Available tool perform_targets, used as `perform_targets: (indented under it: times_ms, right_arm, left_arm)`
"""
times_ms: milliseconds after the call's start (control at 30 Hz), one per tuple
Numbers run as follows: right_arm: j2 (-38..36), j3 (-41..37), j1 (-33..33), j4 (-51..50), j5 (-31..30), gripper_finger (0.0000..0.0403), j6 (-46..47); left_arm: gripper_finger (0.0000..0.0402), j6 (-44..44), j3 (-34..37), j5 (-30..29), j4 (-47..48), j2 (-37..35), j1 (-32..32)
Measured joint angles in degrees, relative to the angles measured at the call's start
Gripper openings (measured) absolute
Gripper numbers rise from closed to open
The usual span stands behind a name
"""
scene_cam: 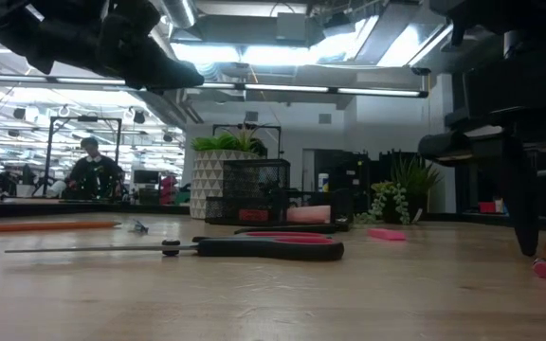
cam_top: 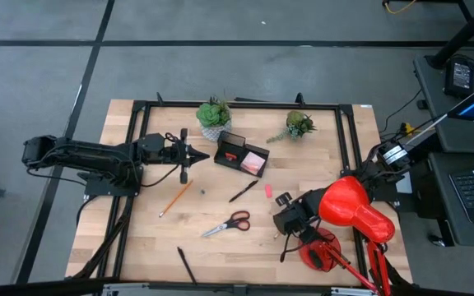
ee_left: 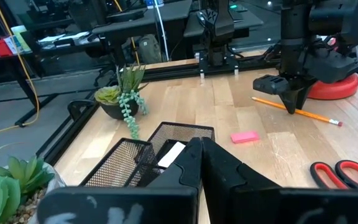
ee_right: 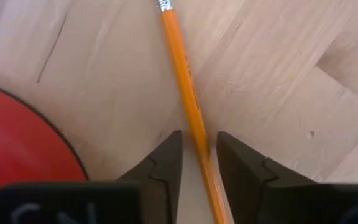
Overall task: Pick and place office supplies into organizer
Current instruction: Put the right orange pencil into the black desk organizer
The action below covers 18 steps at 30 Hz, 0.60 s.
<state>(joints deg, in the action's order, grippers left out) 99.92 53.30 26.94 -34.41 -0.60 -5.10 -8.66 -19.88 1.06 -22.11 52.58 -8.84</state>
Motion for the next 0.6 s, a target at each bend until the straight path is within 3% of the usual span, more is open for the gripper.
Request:
perform_targets:
  times_ms: [600]
  right_arm:
    - [0.07,-0.07,0.0,0.33,-1.49,0.0068,-1.16]
  left_arm:
    - [0.0003,-0.02,0.0,0.0,0.0,0.02,0.0]
